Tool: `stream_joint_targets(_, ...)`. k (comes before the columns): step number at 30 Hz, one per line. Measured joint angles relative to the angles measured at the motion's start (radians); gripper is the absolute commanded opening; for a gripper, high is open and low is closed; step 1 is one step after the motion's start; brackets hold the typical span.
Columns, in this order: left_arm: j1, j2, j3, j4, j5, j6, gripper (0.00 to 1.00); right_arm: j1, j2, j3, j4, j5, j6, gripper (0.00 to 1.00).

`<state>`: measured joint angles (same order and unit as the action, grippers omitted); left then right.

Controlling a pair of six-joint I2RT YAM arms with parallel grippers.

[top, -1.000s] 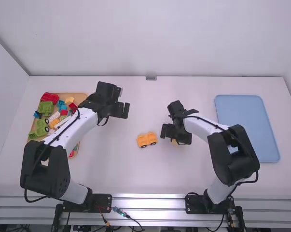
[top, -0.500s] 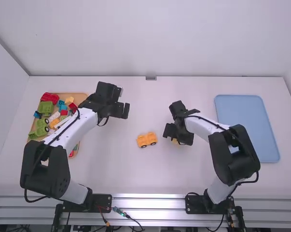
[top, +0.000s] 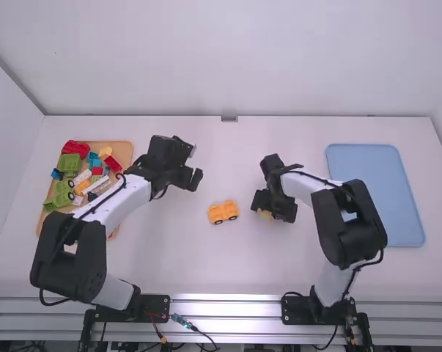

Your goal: Assemble lego blocks to make yellow taxi

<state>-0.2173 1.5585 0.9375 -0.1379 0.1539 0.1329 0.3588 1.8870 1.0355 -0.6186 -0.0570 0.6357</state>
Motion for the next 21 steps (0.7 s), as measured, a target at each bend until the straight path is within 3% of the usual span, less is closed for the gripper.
stream_joint_targets(7, -0.001, -0.232, -0.278, 0.299, 0.116, 0.181, 0.99, 0.011, 0.047, 0.05, 0.007, -0.002, -0.011, 0.9)
stream_joint_targets(10, -0.002, -0.325, -0.382, 0.422, 0.149, 0.217, 0.99, 0.011, 0.051, 0.053, 0.004, -0.002, -0.013, 0.8)
stream_joint_targets(13, -0.003, -0.429, -0.504, 0.526, 0.171, 0.233, 0.99, 0.005, 0.052, 0.054, 0.002, -0.003, -0.013, 0.63)
stream_joint_targets(21, -0.003, -0.47, -0.544, 0.496, 0.211, 0.263, 0.99, 0.003, 0.052, 0.054, 0.002, -0.02, -0.013, 0.31)
